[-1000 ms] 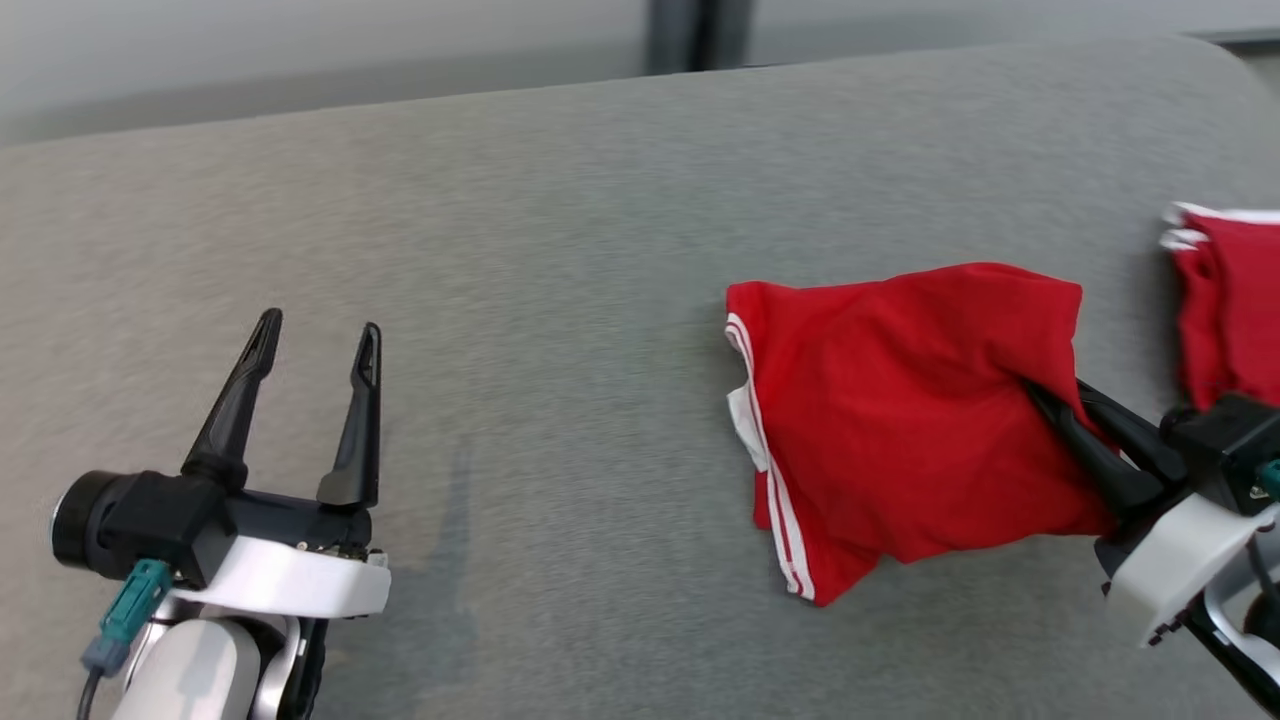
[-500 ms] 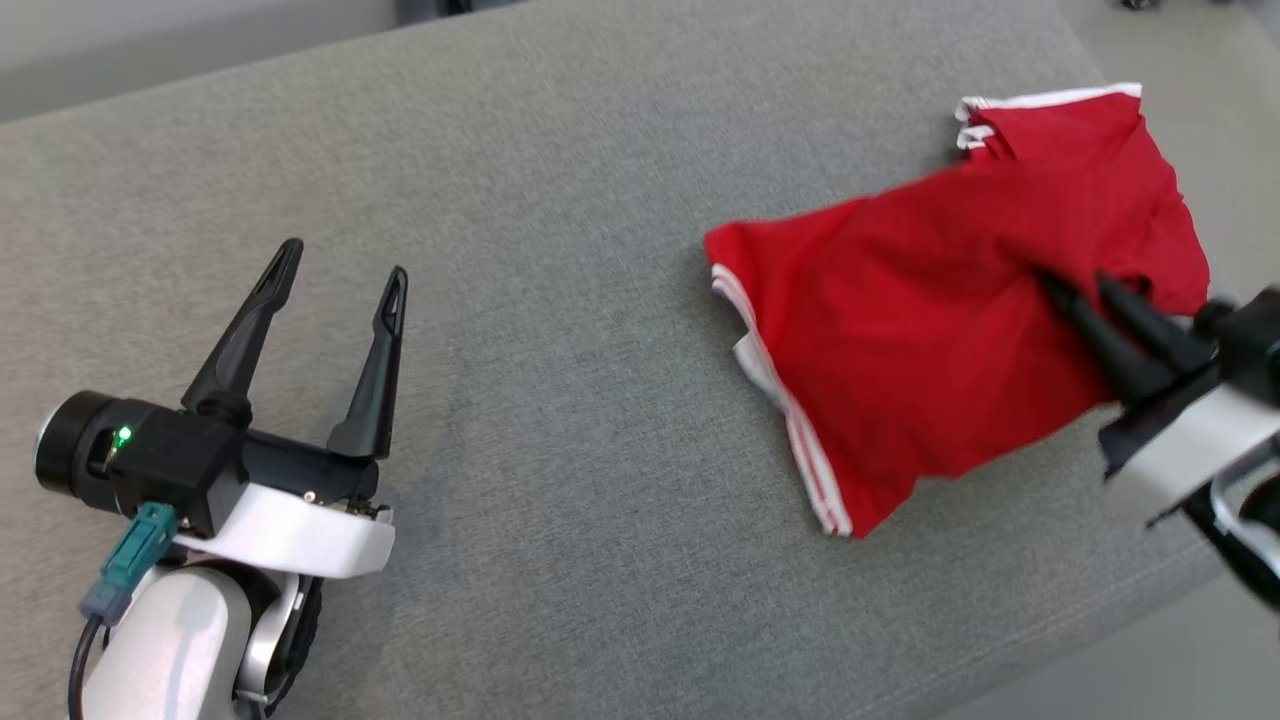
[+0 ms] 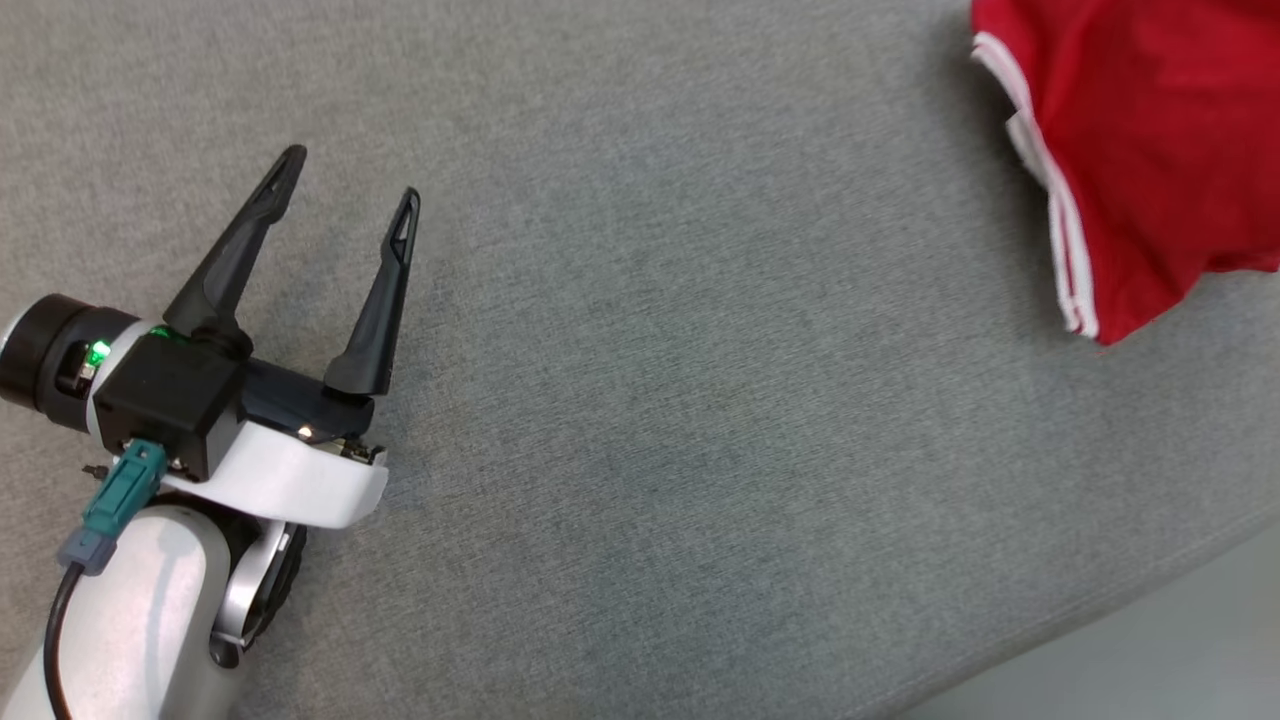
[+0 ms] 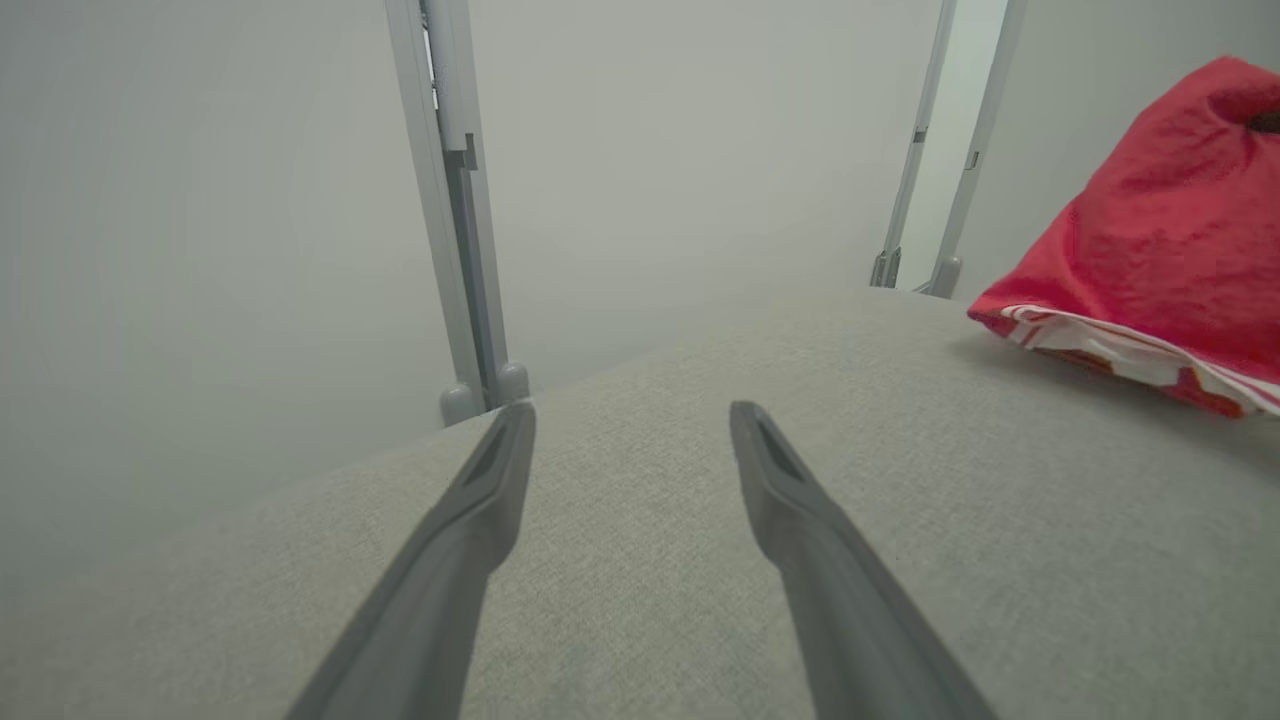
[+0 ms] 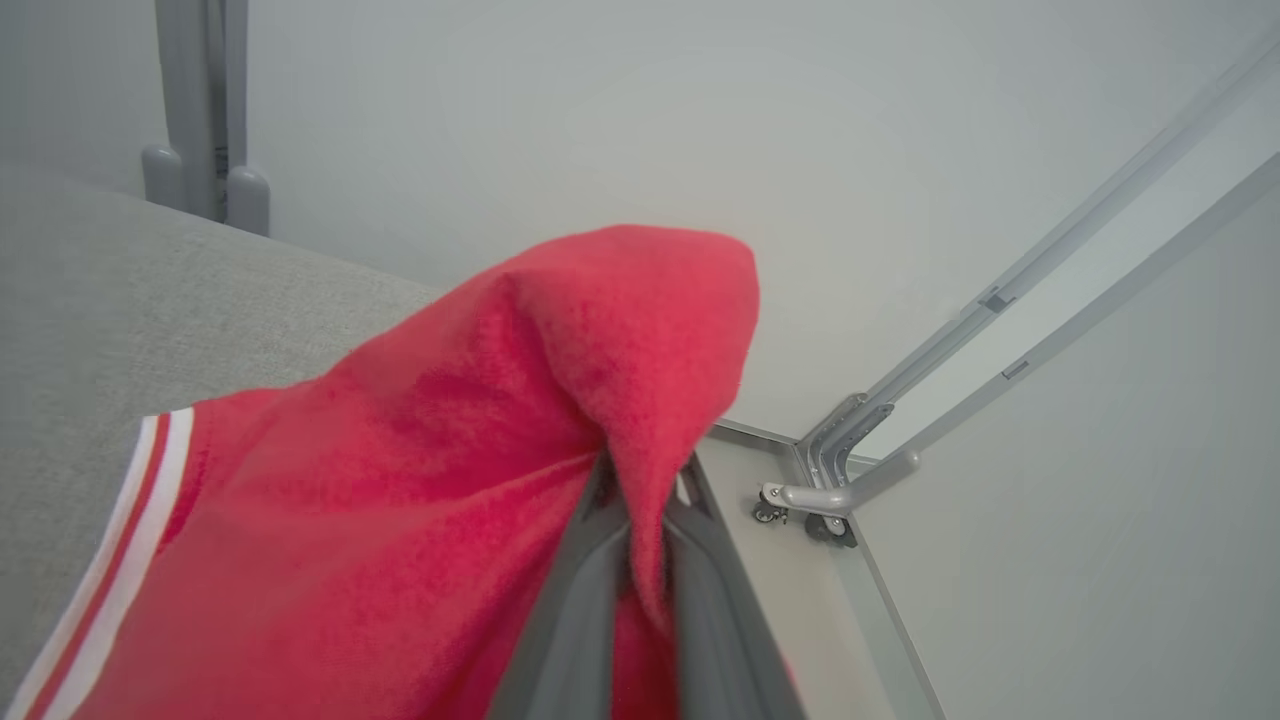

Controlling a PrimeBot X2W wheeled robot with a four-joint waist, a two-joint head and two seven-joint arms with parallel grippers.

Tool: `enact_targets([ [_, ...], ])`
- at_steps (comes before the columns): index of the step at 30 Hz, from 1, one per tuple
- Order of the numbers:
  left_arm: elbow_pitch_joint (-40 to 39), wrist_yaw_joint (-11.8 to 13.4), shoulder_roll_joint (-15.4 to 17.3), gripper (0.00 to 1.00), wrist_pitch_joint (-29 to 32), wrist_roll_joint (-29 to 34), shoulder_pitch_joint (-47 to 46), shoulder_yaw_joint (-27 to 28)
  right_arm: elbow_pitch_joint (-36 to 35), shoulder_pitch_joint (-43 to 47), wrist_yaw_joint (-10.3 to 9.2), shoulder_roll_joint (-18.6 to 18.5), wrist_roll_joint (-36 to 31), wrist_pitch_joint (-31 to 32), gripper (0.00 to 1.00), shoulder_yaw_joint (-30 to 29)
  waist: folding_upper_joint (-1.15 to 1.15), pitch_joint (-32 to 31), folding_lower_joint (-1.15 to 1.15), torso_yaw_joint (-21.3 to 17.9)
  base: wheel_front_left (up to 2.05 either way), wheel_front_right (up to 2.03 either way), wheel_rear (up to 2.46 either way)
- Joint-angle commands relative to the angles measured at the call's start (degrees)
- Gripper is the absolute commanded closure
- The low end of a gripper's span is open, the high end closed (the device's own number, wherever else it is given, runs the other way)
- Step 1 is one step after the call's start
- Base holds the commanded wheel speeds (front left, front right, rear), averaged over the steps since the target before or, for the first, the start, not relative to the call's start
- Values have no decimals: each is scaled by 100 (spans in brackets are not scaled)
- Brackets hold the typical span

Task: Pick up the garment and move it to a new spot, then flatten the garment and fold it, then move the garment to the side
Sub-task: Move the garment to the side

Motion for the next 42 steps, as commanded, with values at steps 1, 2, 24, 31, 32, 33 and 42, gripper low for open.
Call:
enact_targets([
  [1, -18, -16, 30, 0, -1, 45, -122, 6, 124, -105, -3, -11, 26, -46, 100, -8, 0, 161, 0, 50, 0, 0, 0],
  [2, -24, -28, 26, 0, -1, 45, -142, -6, 350, -220, -3, -16, 11, -73, 100, -25, 0, 215, 0, 69, 0, 0, 0],
  [24, 407, 265, -201, 0, -474, -289, 71, 176, -77, 689, -2, 1672, -713, -409, 0, -2125, 0, -225, 0, 404, 0, 0, 0],
  [31, 456, 508, -321, 0, -708, -467, 468, 380, -1542, 1846, -2, 2568, -1061, -407, 0, -2443, 0, -781, 0, 654, 0, 0, 0],
  [32, 476, 532, -337, 0, -739, -495, 528, 403, -1709, 1999, -2, 2675, -1079, -405, 0, -2438, 0, -869, 0, 702, 0, 0, 0],
  [33, 483, 567, -350, 0, -762, -514, 589, 431, -1882, 2140, -2, 2748, -1123, -347, 0, -2417, 0, -947, 0, 748, 0, 0, 0],
  [42, 657, 653, -391, 0, -897, -662, 997, 536, -3039, 3109, -2, 3241, -1269, 276, 0, -2321, 0, -1547, 0, 1185, 0, 0, 0],
])
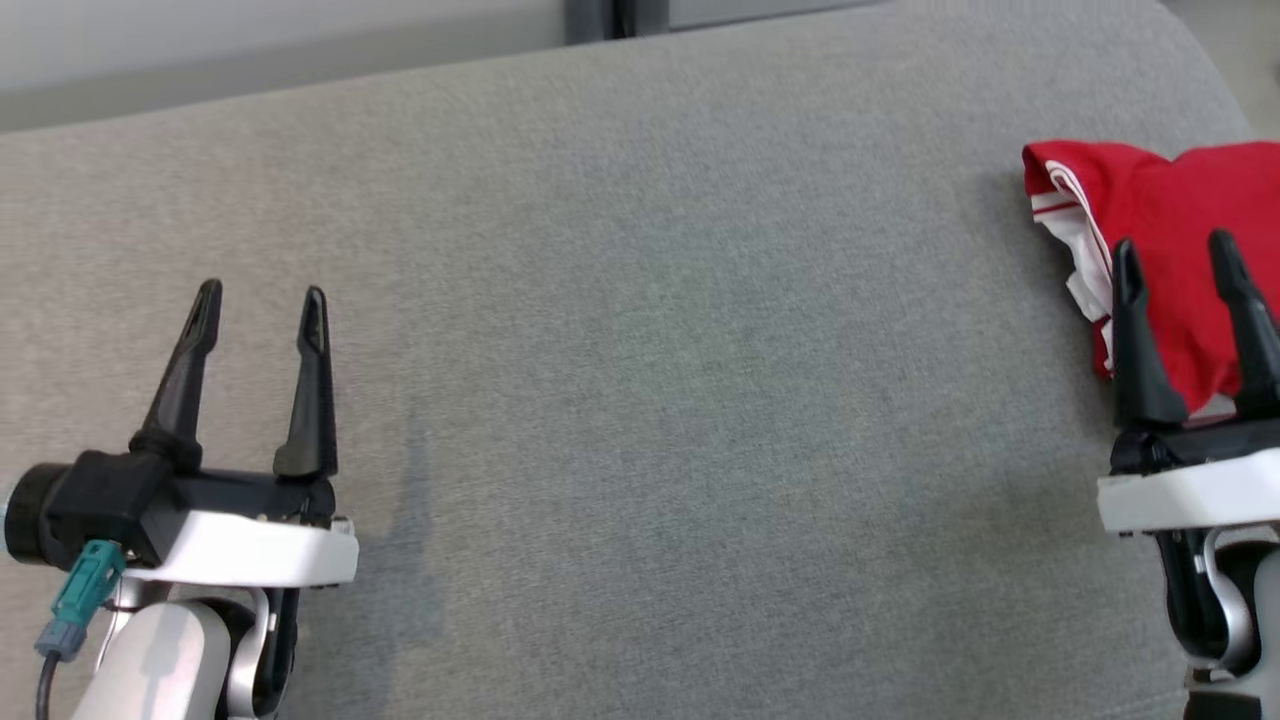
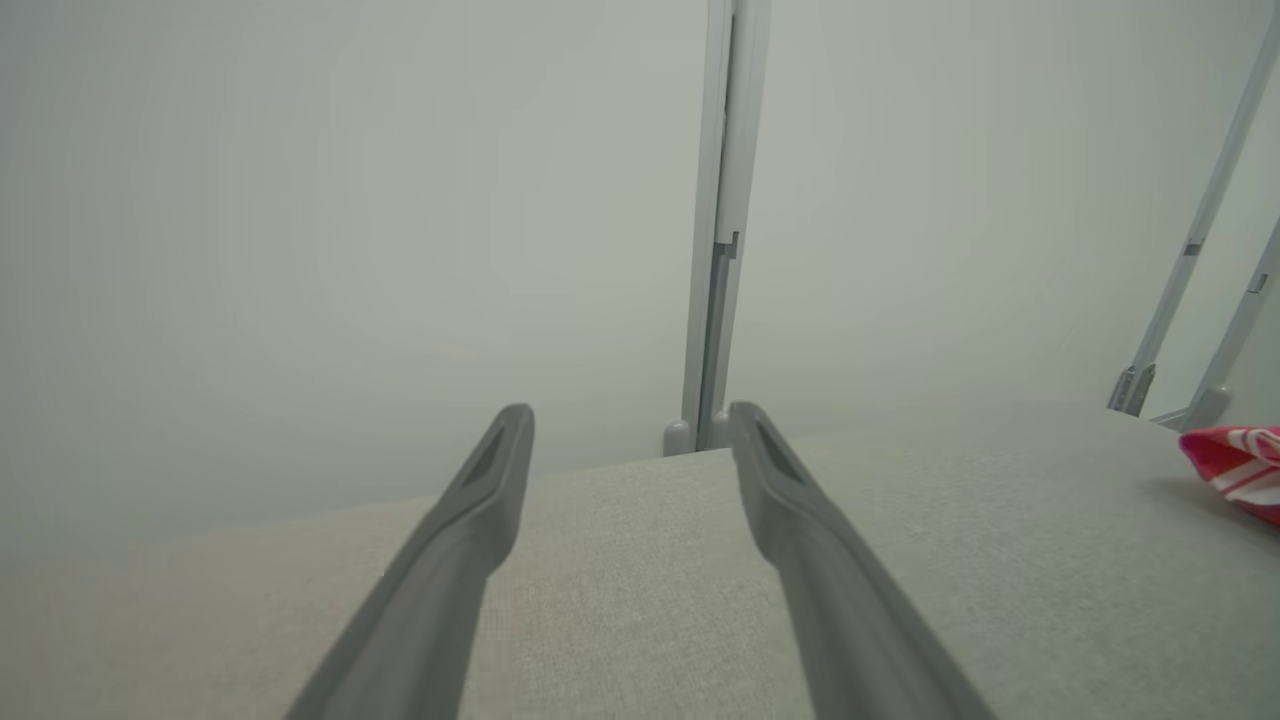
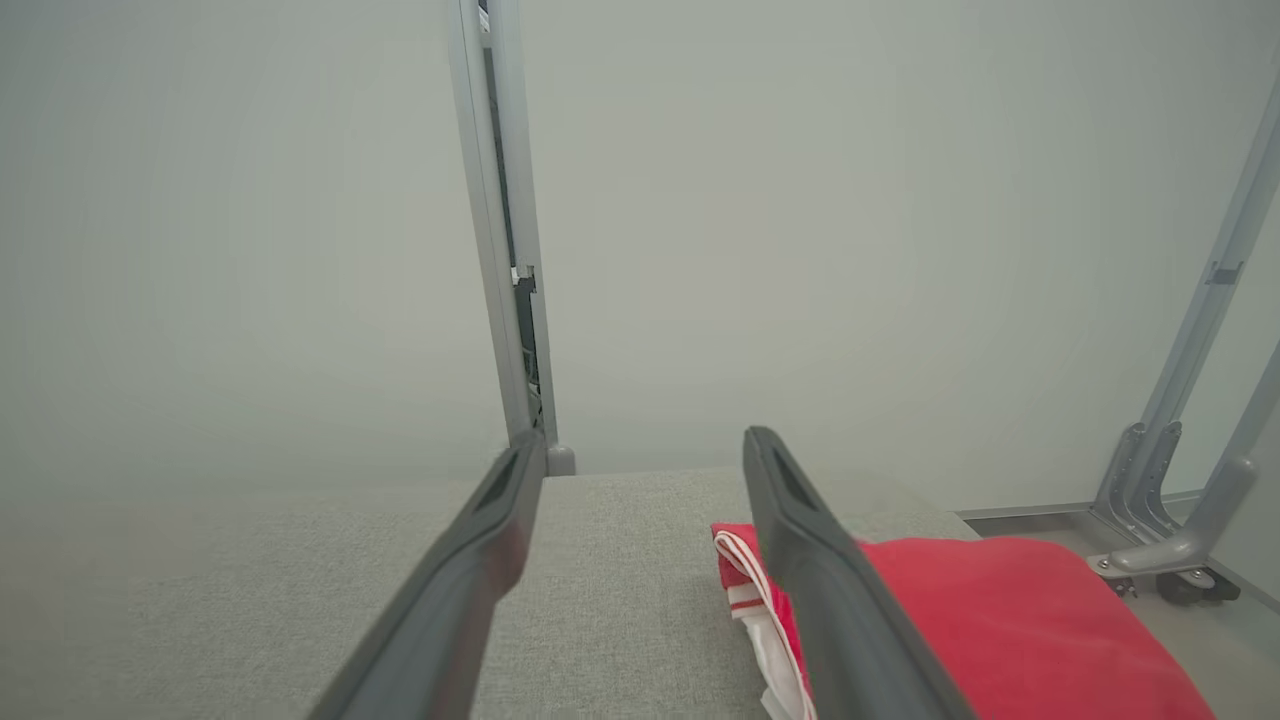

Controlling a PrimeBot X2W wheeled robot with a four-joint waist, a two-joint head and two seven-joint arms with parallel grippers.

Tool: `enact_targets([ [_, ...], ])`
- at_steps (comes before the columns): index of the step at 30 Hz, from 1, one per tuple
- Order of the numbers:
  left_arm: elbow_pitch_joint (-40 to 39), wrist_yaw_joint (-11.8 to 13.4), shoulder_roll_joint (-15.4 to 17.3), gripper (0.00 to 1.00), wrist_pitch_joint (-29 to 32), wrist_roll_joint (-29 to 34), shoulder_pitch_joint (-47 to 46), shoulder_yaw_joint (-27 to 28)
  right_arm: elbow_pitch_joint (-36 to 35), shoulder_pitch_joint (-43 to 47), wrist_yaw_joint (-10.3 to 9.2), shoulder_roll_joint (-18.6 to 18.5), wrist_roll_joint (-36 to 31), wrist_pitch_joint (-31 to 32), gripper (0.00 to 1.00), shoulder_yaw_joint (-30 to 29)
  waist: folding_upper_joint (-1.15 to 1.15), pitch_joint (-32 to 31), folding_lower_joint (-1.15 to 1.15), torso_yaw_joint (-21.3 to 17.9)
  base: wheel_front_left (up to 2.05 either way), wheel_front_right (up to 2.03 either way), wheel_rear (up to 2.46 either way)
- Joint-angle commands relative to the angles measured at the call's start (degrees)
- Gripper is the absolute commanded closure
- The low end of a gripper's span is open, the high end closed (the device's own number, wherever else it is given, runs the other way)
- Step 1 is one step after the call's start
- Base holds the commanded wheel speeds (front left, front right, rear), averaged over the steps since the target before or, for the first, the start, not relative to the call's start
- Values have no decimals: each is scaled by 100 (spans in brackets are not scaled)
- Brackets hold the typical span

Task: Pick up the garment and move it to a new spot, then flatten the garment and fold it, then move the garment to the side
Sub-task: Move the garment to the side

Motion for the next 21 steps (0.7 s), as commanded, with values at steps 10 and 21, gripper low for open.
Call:
enact_targets([
  [10, 165, 125, 49, 0, 53, -76, 602, -20, -470, 816, -1, 133, -181, 614, 0, -23, 0, -966, 0, 600, 0, 0, 0],
  [21, 59, 300, 134, 0, 210, -187, 1359, 15, -532, 1544, -1, 181, -155, 934, 0, -107, 0, -1662, 0, 859, 0, 0, 0],
])
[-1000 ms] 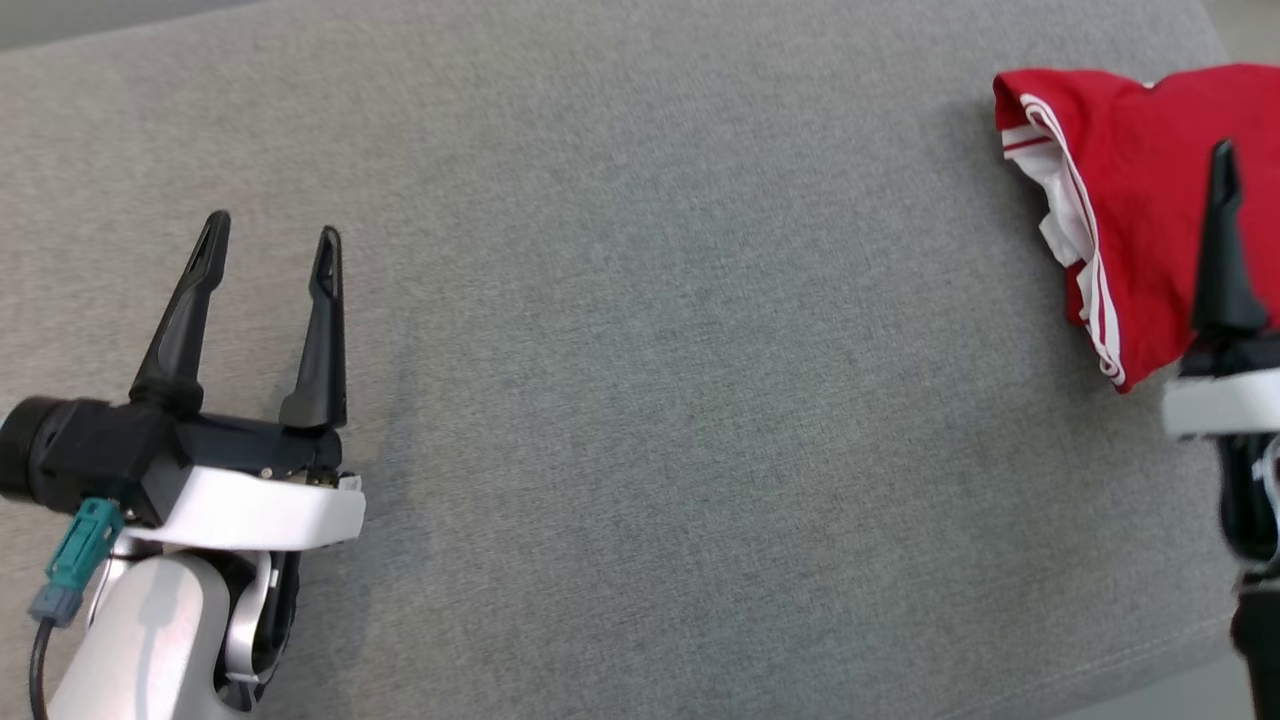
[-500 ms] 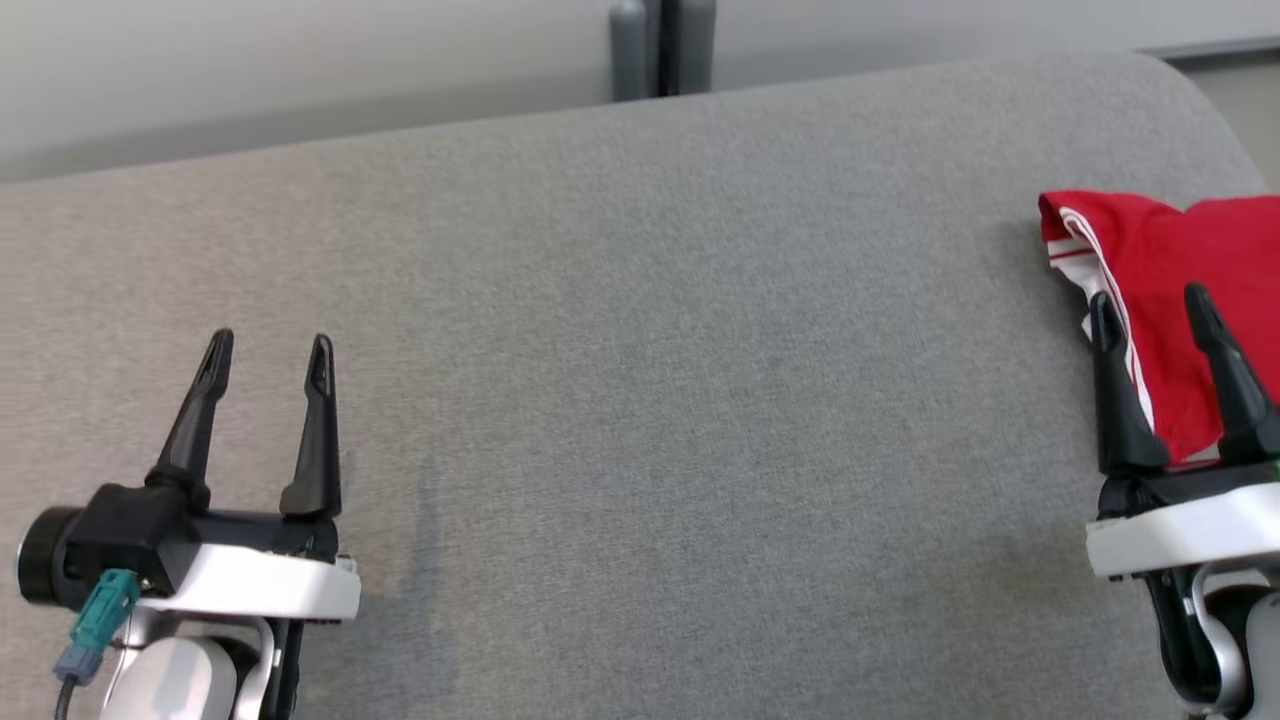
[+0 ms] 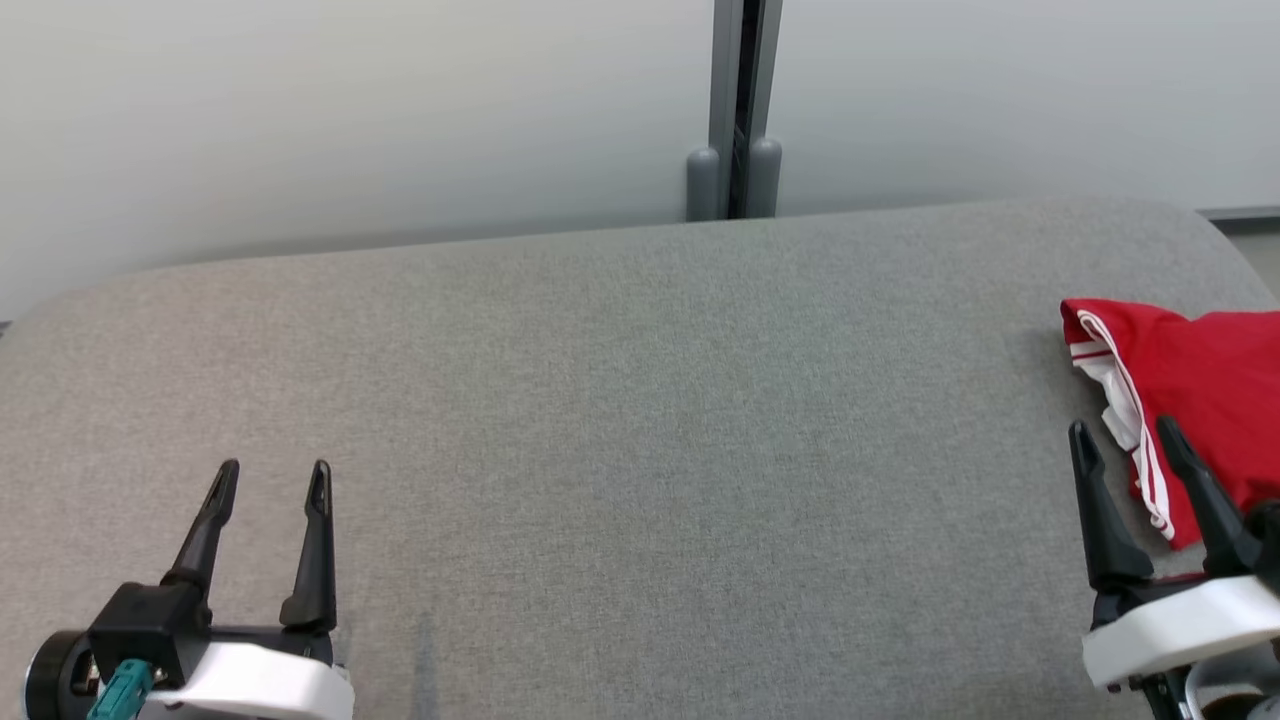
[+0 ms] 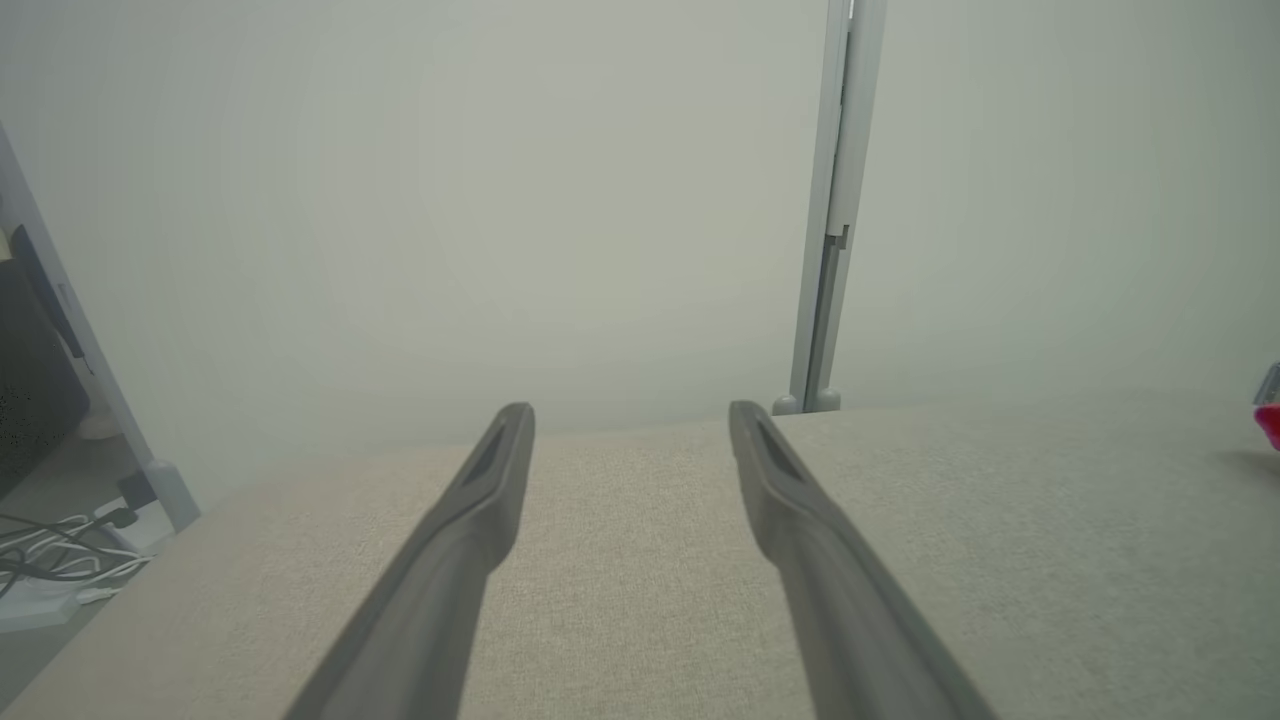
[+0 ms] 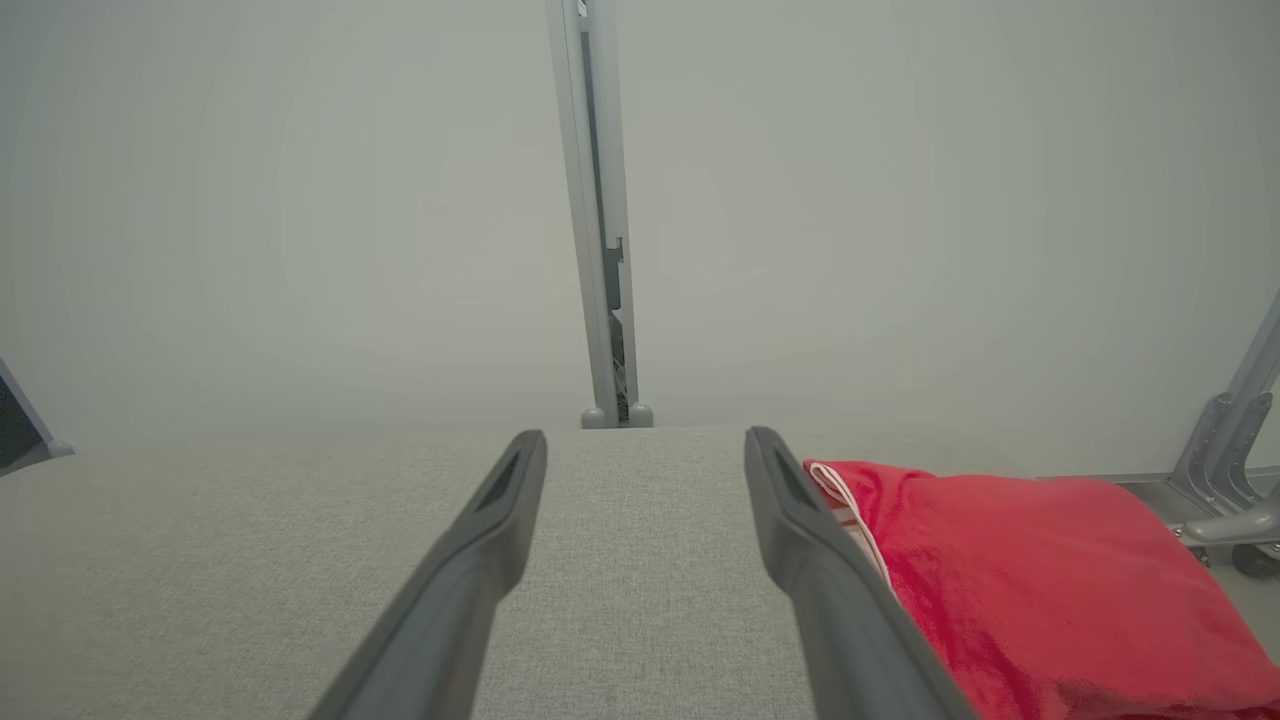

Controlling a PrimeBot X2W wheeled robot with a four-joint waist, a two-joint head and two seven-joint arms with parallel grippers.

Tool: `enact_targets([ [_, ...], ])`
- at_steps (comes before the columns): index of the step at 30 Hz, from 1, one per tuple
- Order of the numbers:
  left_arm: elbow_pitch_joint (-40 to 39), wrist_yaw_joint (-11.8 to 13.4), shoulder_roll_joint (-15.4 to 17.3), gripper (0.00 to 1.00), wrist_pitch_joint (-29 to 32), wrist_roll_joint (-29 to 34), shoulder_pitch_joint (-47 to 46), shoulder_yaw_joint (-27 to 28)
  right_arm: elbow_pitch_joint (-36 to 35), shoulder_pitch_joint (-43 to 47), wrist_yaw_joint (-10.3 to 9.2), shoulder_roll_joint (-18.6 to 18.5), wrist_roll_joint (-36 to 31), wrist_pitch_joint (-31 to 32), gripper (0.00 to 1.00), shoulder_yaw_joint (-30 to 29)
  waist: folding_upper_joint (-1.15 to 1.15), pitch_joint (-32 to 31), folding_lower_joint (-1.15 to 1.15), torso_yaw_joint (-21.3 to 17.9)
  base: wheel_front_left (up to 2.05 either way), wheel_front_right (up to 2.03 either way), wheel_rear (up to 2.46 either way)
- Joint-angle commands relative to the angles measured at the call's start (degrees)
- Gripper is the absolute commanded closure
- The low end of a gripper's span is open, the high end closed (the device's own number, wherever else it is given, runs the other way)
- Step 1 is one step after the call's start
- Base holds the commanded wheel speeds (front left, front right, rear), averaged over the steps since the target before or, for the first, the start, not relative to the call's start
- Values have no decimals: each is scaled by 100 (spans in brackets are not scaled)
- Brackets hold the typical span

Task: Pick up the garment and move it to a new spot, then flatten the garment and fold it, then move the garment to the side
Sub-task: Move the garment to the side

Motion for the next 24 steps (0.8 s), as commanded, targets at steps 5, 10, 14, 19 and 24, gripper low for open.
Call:
enact_targets([
  [5, -64, 1, 48, 0, 99, -151, 337, 5, -154, 442, 0, 29, -57, 150, 0, -93, 0, -353, 0, 143, 0, 0, 0],
  [10, -14, -52, 123, 0, 85, -192, 410, 1, -266, 627, 0, 54, -107, 232, 0, -138, 0, -435, 0, 197, 0, 0, 0],
  [14, 47, -68, 151, 0, 101, -220, 446, -2, -303, 703, 1, 65, -124, 302, 0, -125, 0, -469, 0, 201, 0, 0, 0],
  [19, 94, -37, 150, 0, 106, -212, 399, -15, -328, 771, 0, 68, -135, 341, 0, -114, 0, -474, 0, 188, 0, 0, 0],
  [24, 142, -30, 163, 0, 98, -233, 347, -27, -341, 761, 0, 77, -128, 350, 0, -87, 0, -471, 0, 192, 0, 0, 0],
])
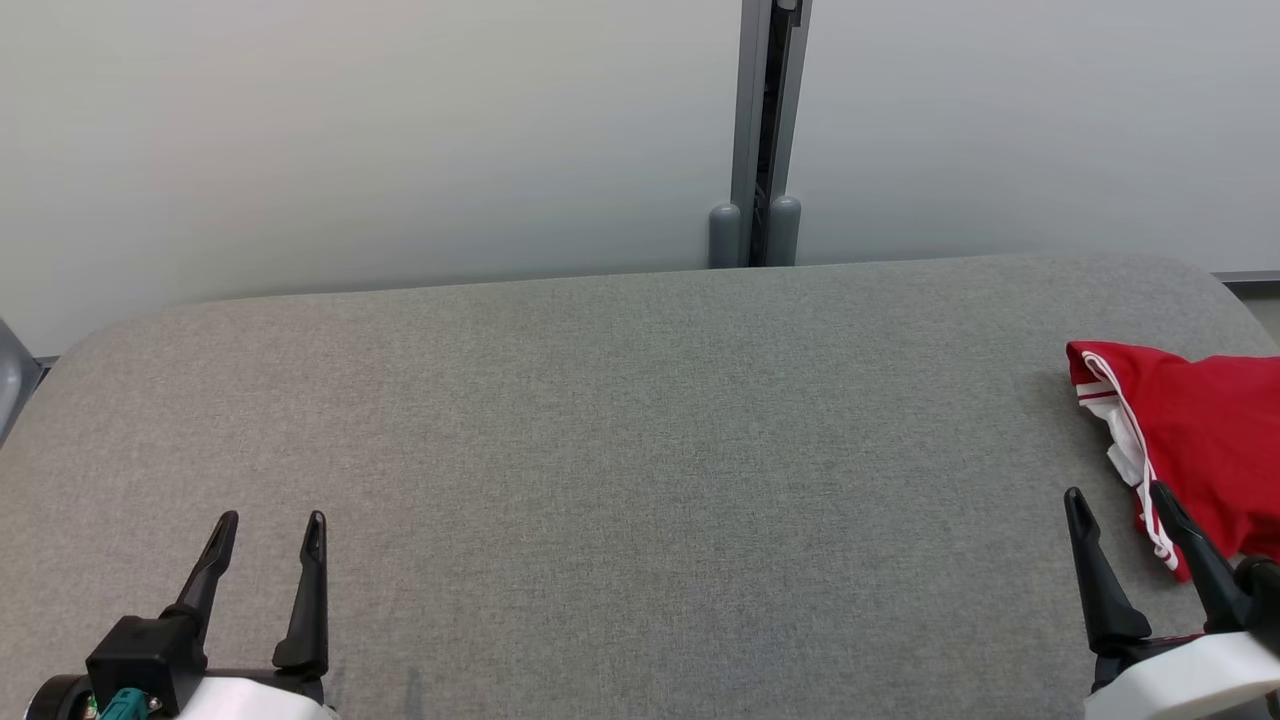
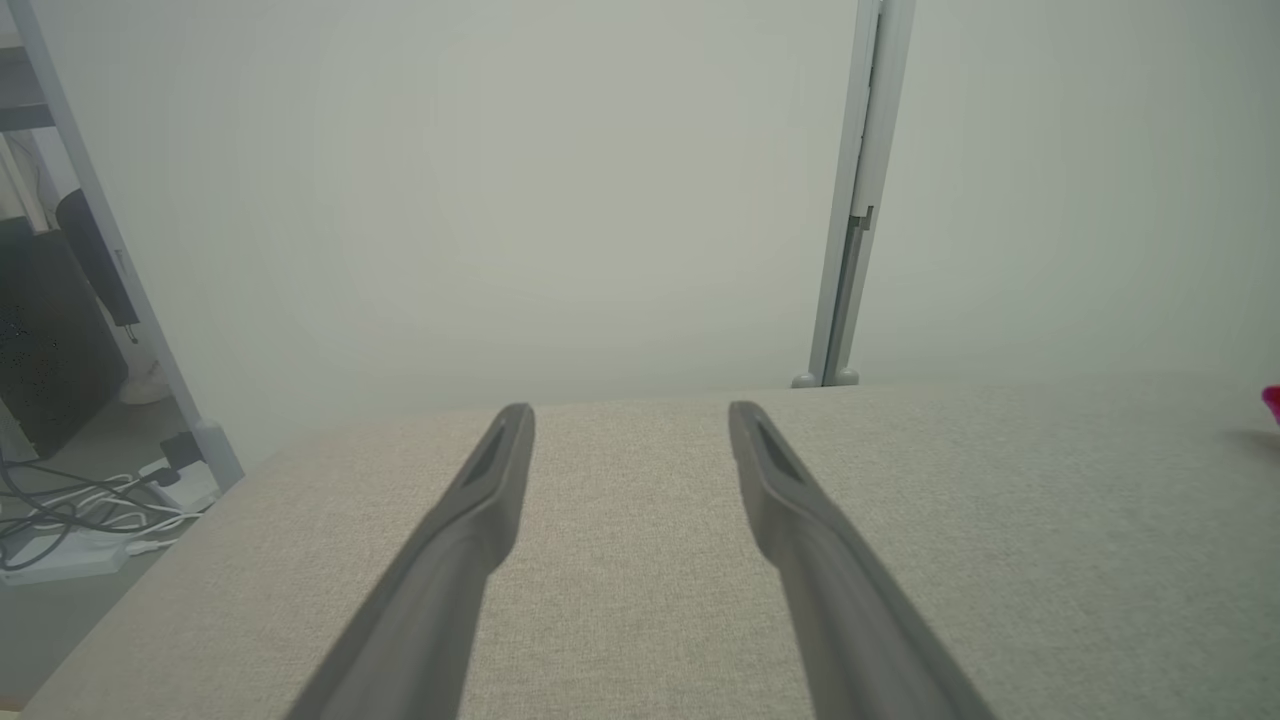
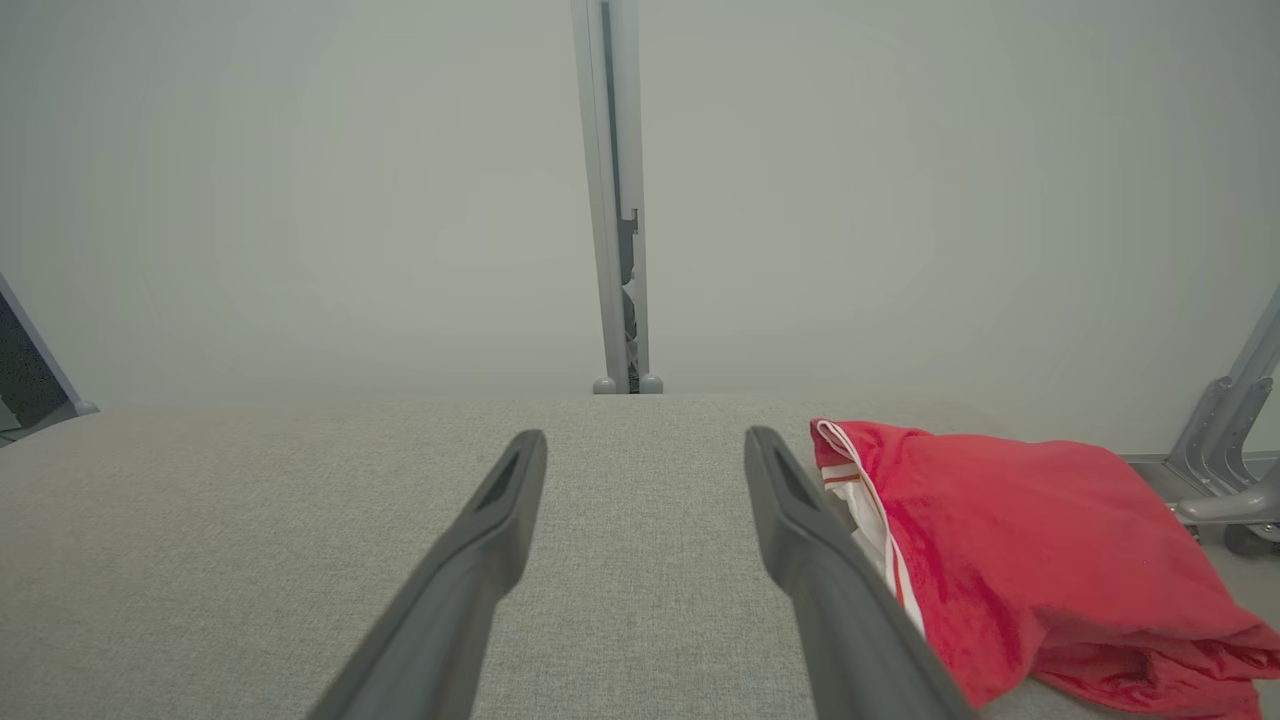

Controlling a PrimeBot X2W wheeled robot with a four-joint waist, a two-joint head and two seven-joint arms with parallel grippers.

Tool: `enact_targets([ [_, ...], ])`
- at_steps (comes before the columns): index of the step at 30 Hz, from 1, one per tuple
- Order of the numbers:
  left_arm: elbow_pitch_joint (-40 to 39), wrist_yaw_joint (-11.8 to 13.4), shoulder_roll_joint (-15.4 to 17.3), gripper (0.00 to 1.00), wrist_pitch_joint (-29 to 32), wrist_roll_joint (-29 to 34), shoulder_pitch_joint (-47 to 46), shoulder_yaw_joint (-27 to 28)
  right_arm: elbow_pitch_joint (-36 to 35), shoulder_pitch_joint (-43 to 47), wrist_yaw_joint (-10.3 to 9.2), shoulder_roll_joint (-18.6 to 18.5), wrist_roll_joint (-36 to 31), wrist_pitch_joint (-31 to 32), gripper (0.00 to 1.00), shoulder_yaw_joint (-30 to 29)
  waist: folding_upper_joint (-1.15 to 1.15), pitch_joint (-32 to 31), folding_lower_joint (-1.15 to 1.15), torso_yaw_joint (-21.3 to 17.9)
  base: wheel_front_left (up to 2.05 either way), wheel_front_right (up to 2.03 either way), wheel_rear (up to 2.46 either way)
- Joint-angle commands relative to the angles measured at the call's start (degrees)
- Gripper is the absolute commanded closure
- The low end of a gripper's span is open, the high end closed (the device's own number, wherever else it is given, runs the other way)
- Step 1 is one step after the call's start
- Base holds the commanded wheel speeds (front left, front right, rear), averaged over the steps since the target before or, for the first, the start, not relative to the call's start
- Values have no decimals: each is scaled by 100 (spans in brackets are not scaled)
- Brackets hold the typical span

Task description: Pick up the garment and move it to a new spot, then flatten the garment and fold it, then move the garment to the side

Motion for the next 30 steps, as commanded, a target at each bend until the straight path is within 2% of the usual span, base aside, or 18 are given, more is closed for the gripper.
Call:
enact_targets([
  [1, 11, 24, 13, 0, -14, -11, -43, 11, -14, 53, 0, -16, 17, 14, 0, 5, 0, -2, 0, 0, 0, 0, 0],
  [21, 80, 93, 15, 0, -21, -49, -110, -55, 37, 60, -1, 17, 59, 41, 0, 36, 0, -21, 0, 19, 0, 0, 0],
  [22, 68, 61, -10, 100, -9, -54, -17, -66, 34, 5, 0, 36, 36, 17, 100, 29, 0, -21, 0, 19, 0, 0, 0],
  [25, 198, 55, -138, 100, 0, -91, 61, -119, 196, 60, 0, 88, 65, 22, 100, 24, 0, -19, 0, 18, 0, 0, 0],
  [30, 195, -58, -248, 100, 18, -569, 40, -72, 325, -23, 0, 93, 634, 134, 100, -85, 0, -10, 0, 17, 0, 0, 0],
])
